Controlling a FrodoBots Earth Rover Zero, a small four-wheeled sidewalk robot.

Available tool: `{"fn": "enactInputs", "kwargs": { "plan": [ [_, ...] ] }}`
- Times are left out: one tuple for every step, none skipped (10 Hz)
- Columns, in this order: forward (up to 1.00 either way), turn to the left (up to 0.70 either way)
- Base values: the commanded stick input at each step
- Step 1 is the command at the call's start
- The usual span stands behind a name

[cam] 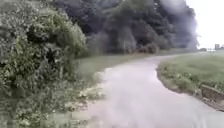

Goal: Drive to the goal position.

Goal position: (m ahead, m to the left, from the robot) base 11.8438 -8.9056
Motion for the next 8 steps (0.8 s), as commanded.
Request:
{"fn": "enactInputs", "kwargs": {
  "plan": [
    [1.00,-0.40],
    [1.00,-0.40],
    [1.00,-0.40],
    [1.00,-0.40],
    [1.00,-0.38],
    [1.00,-0.35],
    [1.00,-0.04],
    [1.00,-0.02]
  ]
}}
